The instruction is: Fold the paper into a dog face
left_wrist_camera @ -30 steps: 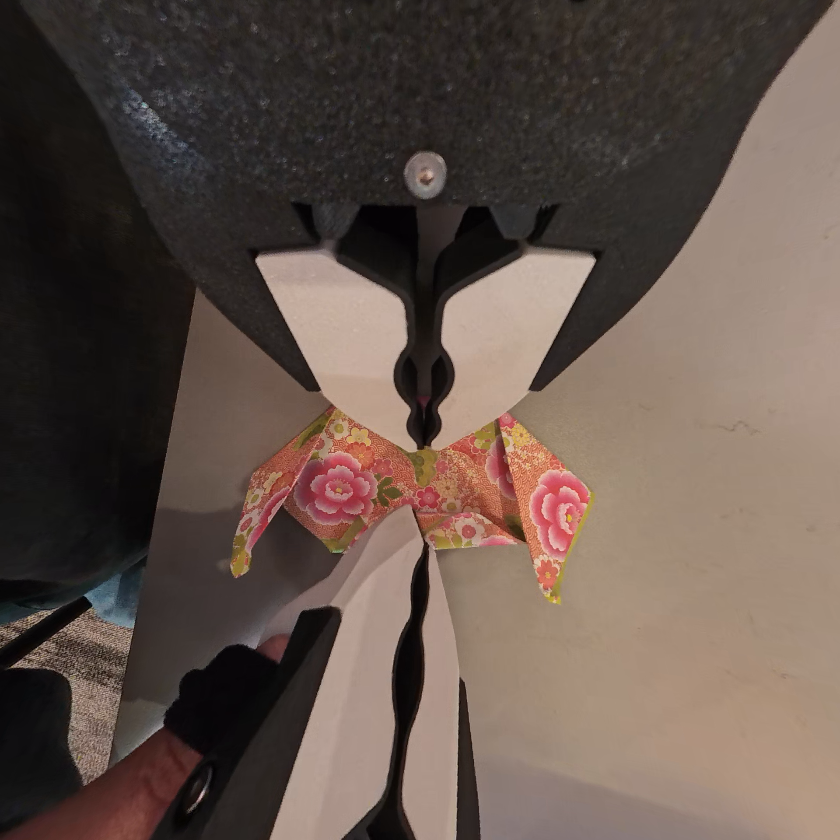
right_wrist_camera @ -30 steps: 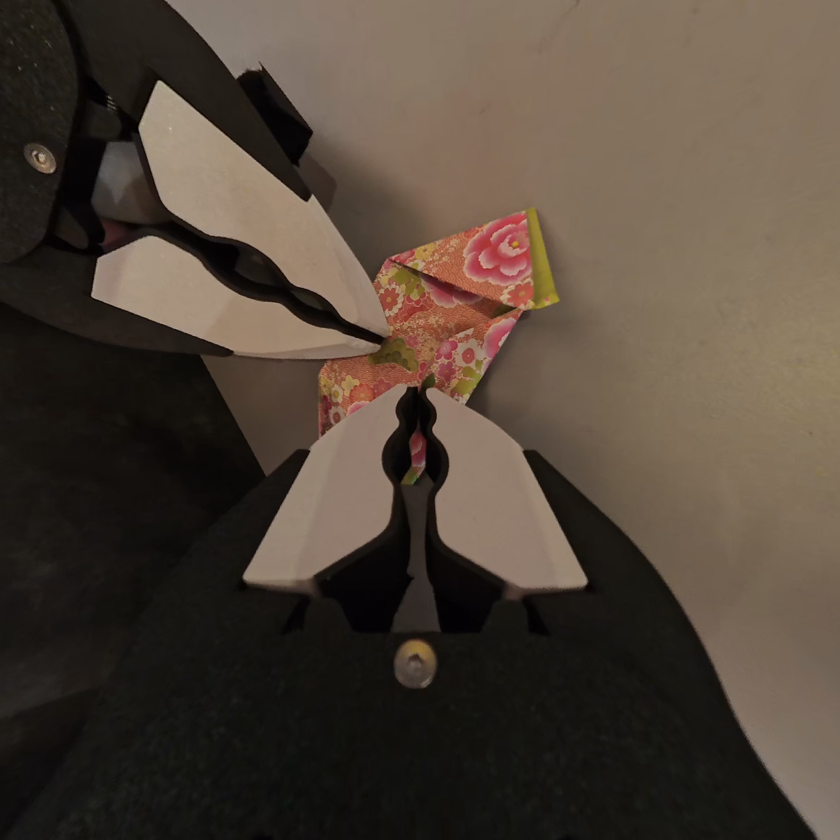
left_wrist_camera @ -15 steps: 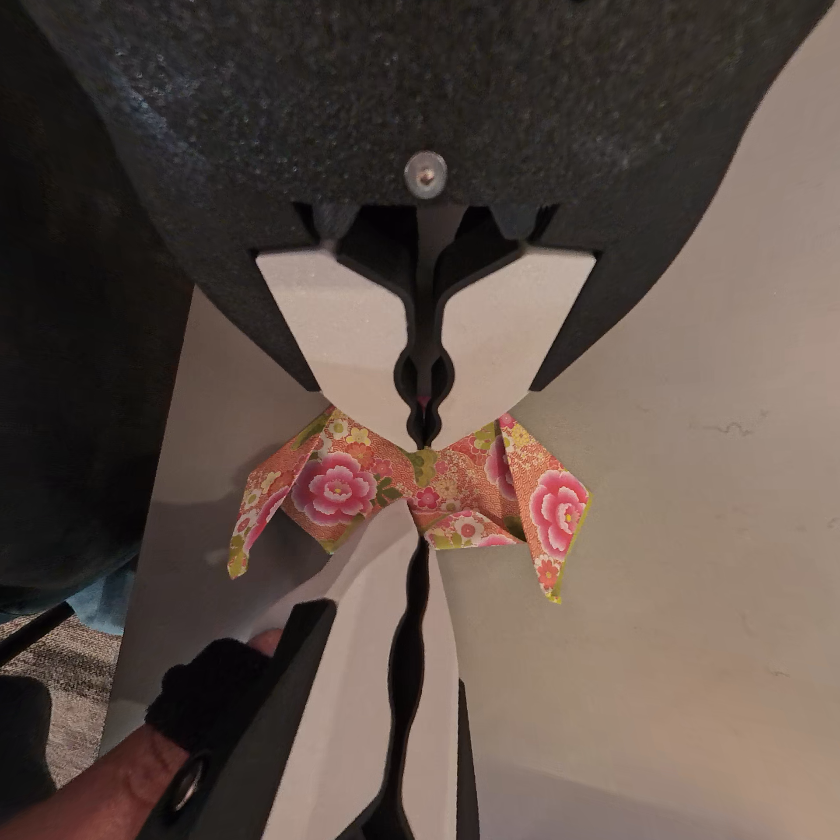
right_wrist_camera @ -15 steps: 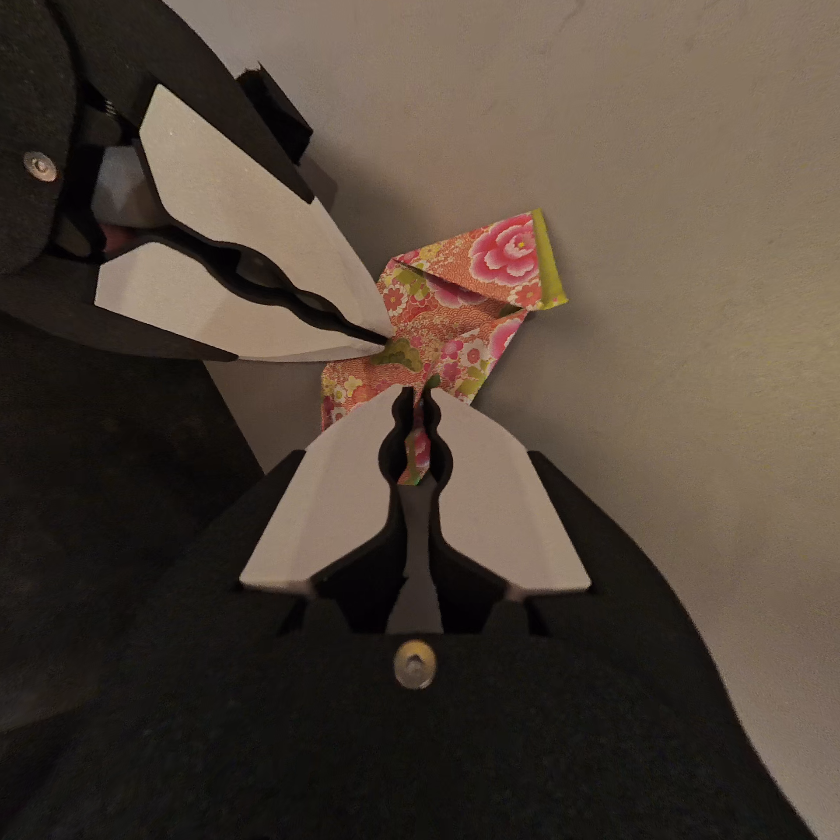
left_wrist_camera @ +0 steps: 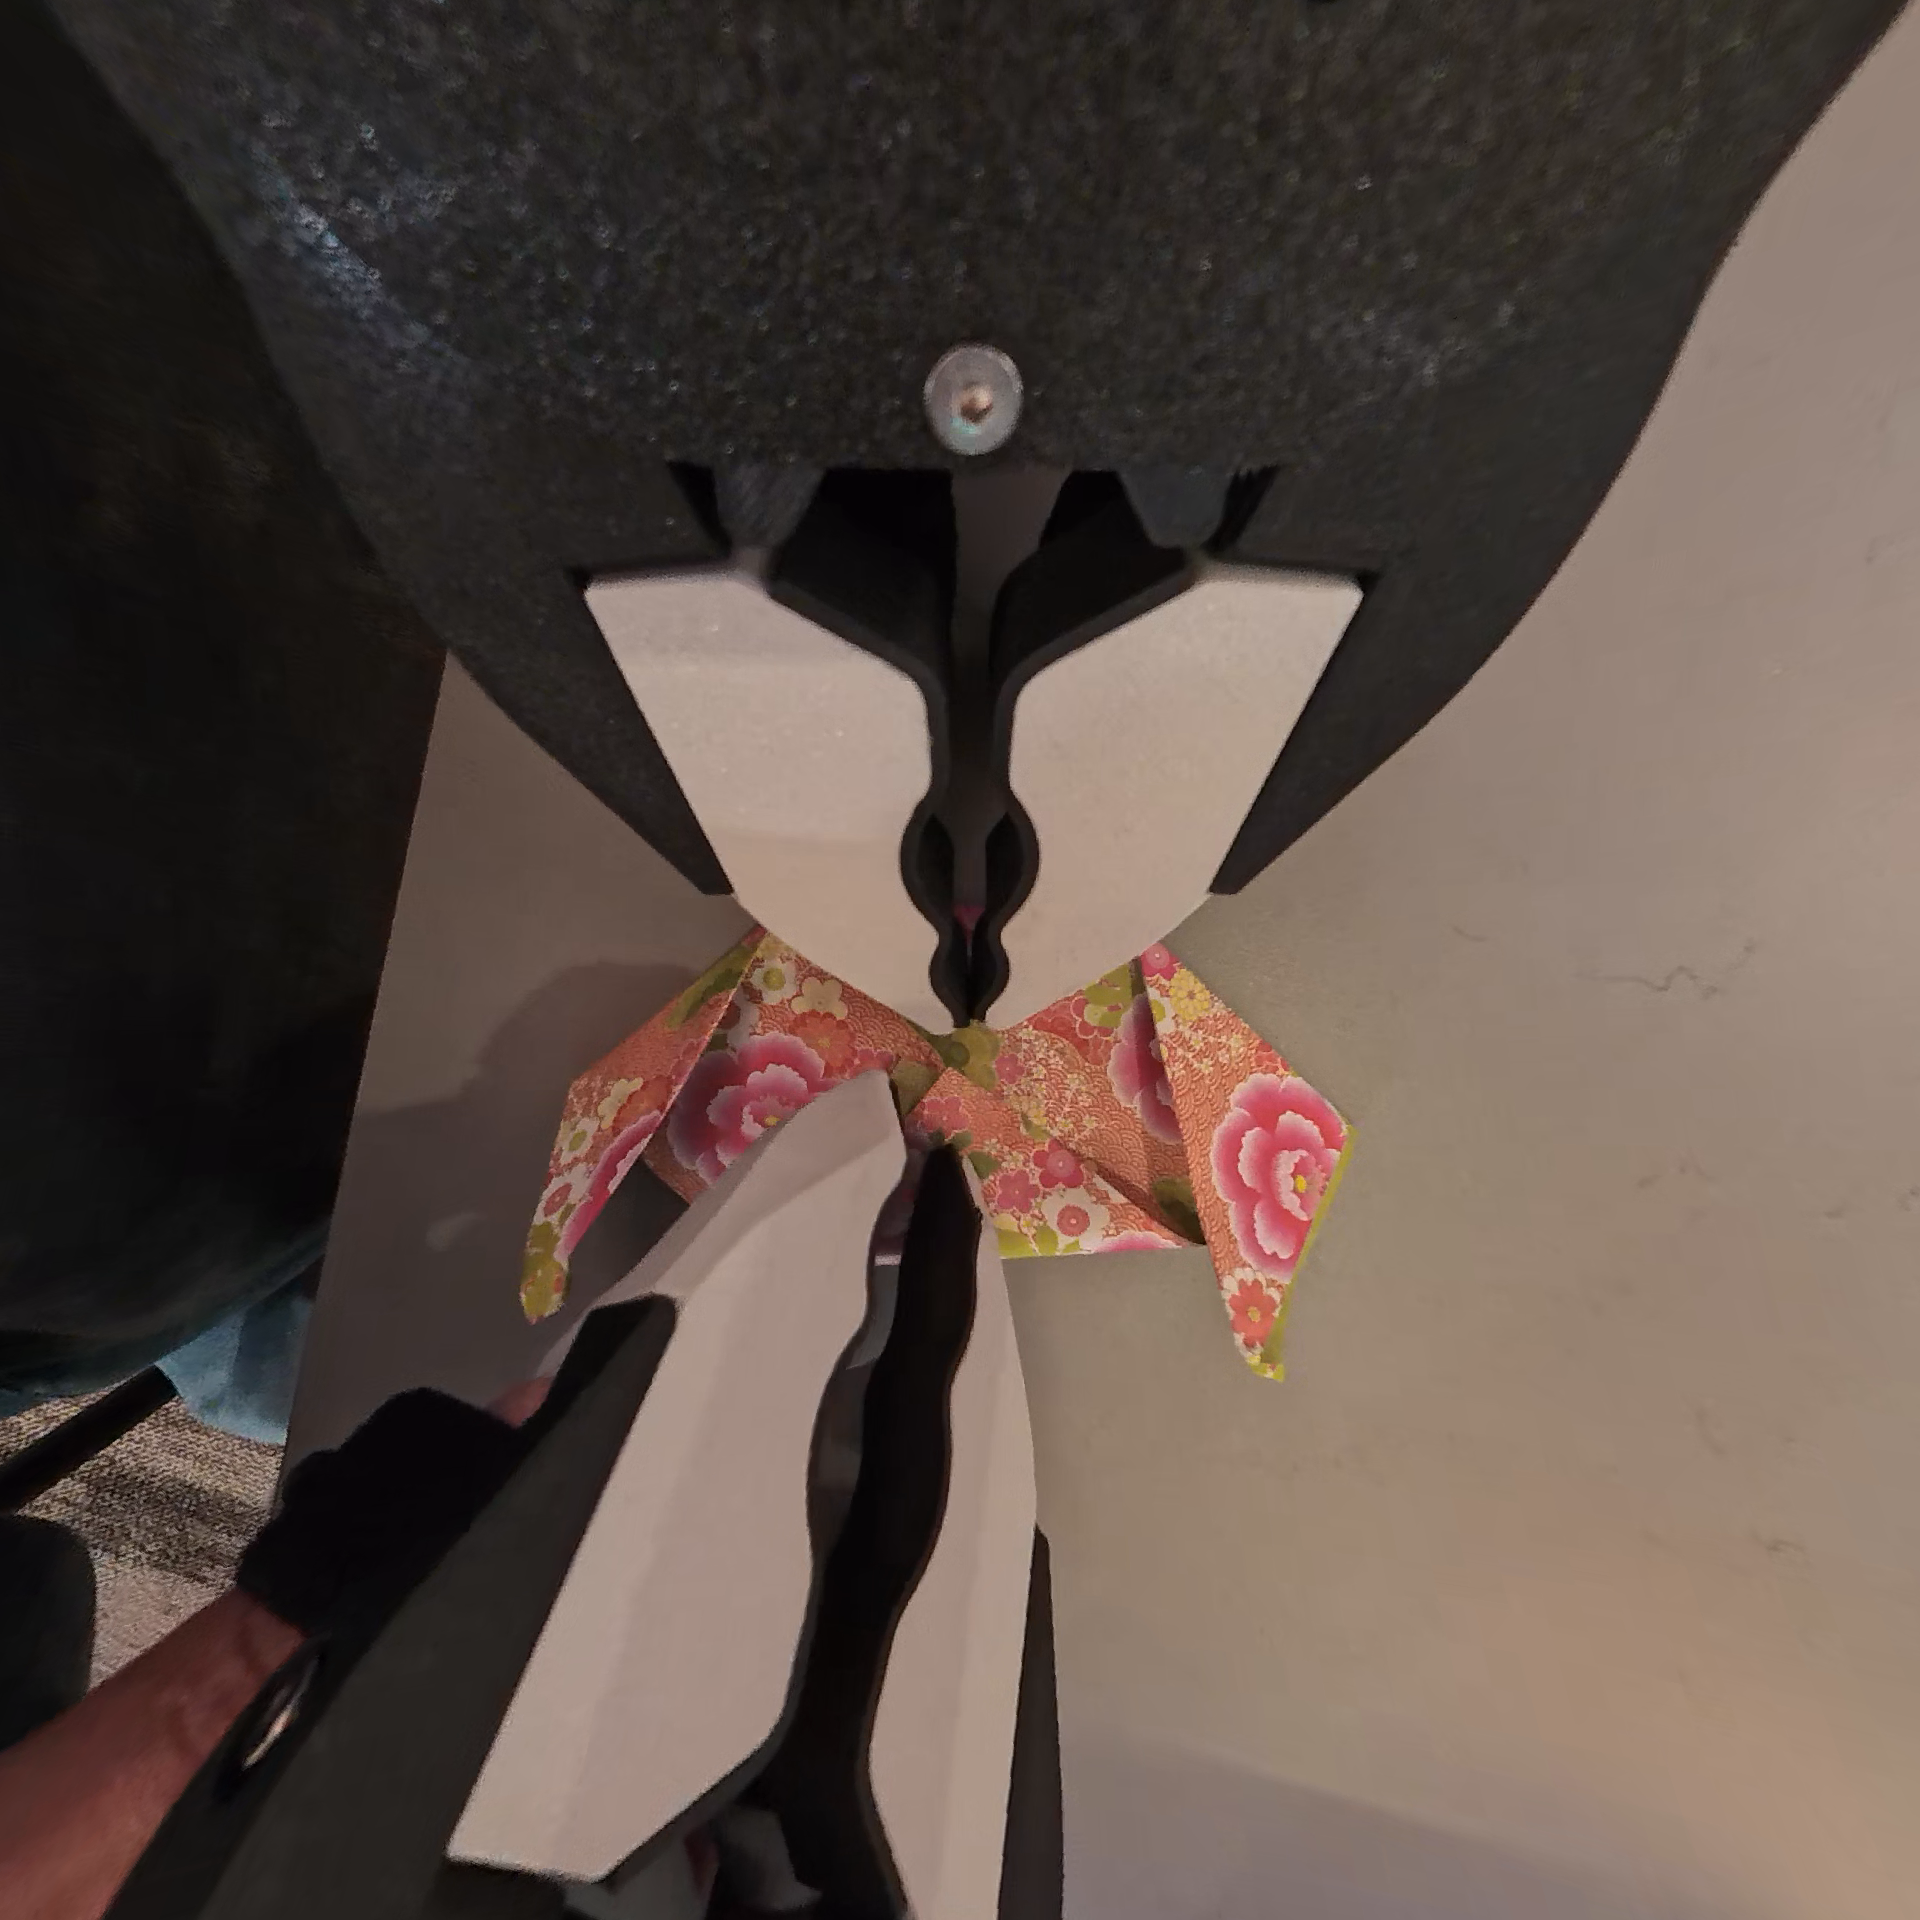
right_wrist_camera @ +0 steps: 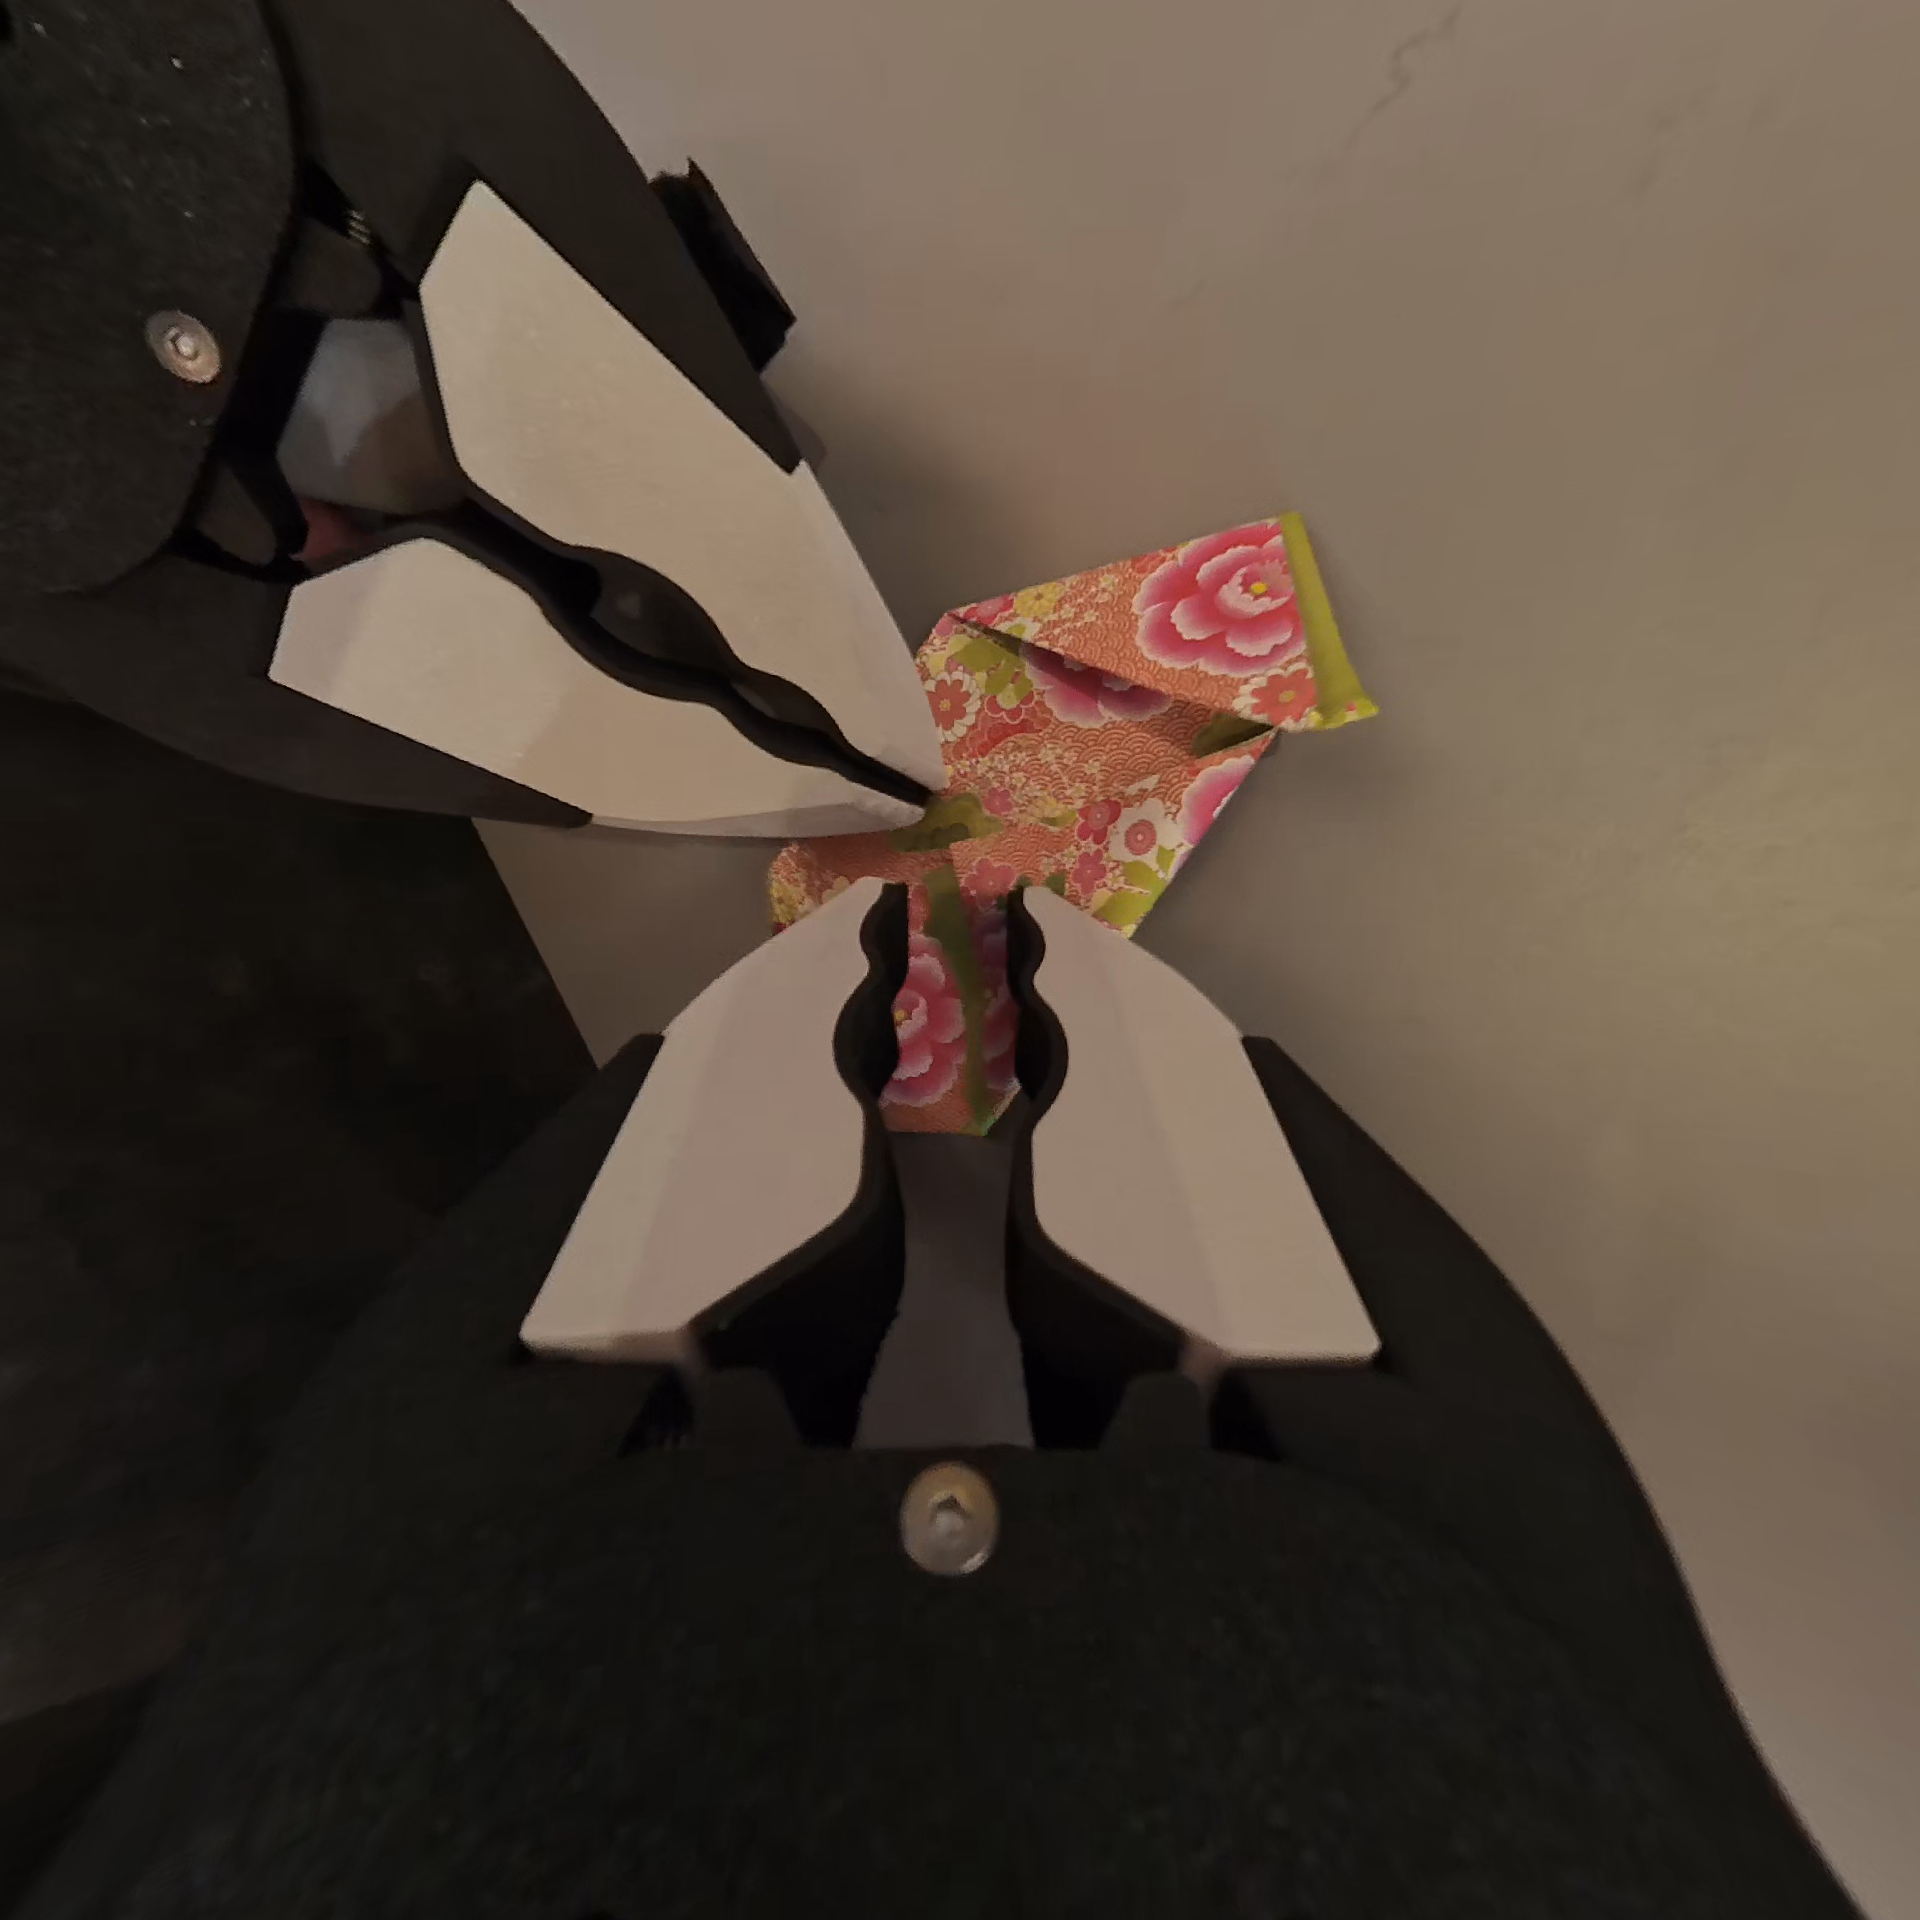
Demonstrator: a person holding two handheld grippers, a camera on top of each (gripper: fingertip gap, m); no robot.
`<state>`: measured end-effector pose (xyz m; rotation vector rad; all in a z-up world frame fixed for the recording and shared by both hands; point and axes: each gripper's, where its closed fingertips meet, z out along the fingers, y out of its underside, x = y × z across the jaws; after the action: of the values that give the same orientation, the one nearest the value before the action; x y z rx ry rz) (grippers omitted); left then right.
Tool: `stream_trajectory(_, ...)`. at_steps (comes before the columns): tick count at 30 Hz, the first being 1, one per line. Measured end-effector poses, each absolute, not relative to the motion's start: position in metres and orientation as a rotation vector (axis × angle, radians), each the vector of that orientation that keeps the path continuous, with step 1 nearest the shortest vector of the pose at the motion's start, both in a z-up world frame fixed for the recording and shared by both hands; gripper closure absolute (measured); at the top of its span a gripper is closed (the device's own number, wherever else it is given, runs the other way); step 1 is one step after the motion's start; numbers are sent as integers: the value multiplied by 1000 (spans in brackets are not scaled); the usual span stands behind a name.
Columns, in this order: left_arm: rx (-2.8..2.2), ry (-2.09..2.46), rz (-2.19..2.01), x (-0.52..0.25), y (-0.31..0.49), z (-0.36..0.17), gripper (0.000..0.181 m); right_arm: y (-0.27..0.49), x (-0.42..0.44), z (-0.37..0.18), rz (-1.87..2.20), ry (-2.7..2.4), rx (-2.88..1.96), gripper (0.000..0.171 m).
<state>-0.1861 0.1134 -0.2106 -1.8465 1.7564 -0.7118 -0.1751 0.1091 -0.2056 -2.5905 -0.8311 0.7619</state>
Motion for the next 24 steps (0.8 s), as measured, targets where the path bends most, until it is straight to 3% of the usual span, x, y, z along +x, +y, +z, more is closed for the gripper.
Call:
stream_trajectory(8, -1849, 1756, -725, -186, 114, -210, 181, 105, -181, -203, 856, -798, -2543, 145)
stream_trajectory(24, -1859, 1770, -699, -184, 116, -206, 181, 99, -181, -203, 973, -807, -2462, 152)
